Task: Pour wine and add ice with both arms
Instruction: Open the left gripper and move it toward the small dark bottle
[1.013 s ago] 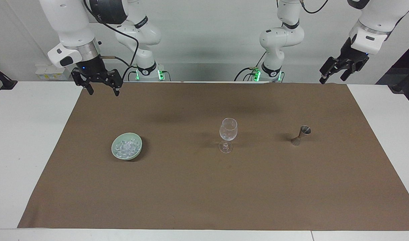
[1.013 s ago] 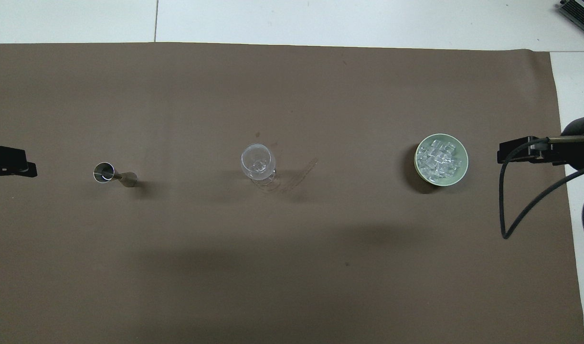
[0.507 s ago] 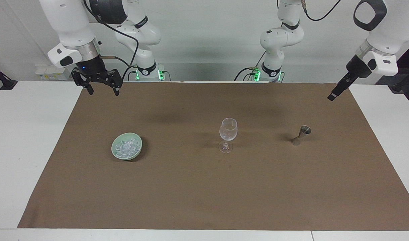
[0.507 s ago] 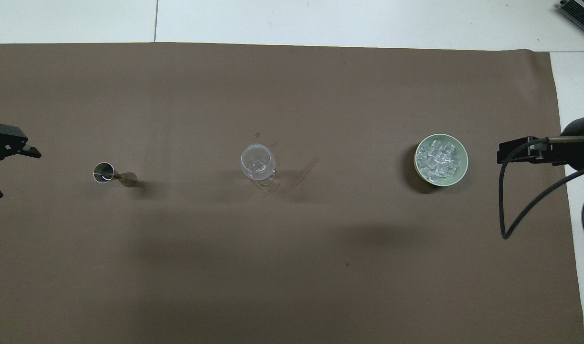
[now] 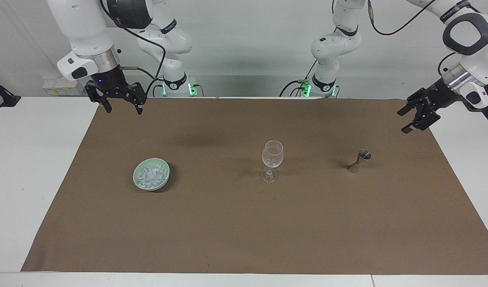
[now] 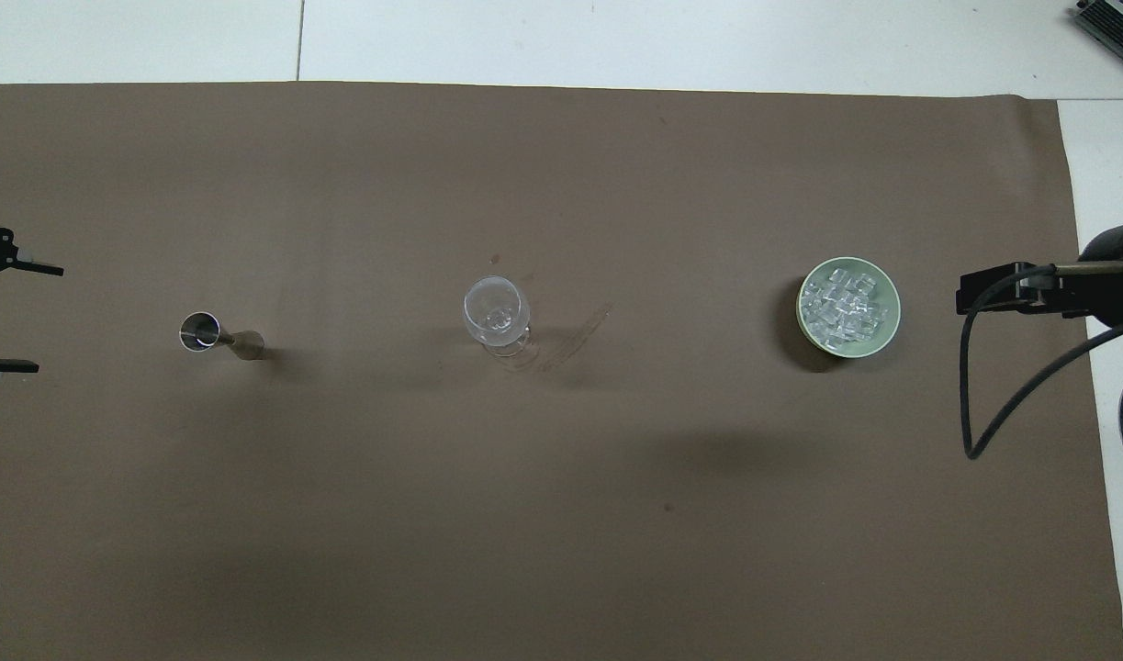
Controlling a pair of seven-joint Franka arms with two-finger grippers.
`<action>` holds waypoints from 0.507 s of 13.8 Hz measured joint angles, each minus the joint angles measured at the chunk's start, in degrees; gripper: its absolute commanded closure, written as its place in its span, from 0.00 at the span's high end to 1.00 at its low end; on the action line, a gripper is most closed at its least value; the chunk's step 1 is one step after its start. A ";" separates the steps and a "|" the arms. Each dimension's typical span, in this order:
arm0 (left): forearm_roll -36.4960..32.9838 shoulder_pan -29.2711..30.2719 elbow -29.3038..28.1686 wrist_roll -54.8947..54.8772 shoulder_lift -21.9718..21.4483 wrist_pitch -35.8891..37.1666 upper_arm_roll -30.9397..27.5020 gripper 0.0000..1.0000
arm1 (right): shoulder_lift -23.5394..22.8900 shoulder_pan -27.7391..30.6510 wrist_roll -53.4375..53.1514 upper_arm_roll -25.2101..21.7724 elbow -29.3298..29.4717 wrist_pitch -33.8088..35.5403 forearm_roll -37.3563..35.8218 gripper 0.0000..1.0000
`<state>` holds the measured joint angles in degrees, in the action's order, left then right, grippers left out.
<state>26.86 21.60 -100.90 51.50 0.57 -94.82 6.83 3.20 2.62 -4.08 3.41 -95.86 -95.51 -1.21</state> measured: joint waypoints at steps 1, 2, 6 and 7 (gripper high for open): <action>1.95 0.89 -0.03 0.64 0.54 0.07 -0.01 1.00 | 0.00 0.00 0.00 0.00 0.00 0.00 0.00 1.00; 3.58 1.84 -0.12 0.91 1.09 0.16 -0.01 1.00 | 0.00 0.00 0.00 0.00 0.00 0.00 0.00 1.00; 7.28 4.53 -0.96 1.12 6.40 0.09 -0.02 1.00 | 0.00 0.00 0.00 0.00 0.00 0.00 0.00 1.00; 7.84 5.03 -0.97 1.12 8.26 -0.01 -0.02 1.00 | 0.00 0.00 0.00 0.00 0.00 0.00 0.00 1.00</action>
<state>34.70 26.63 -101.87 52.63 8.83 -94.83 6.80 3.20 2.62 -4.08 3.41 -95.86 -95.51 -1.21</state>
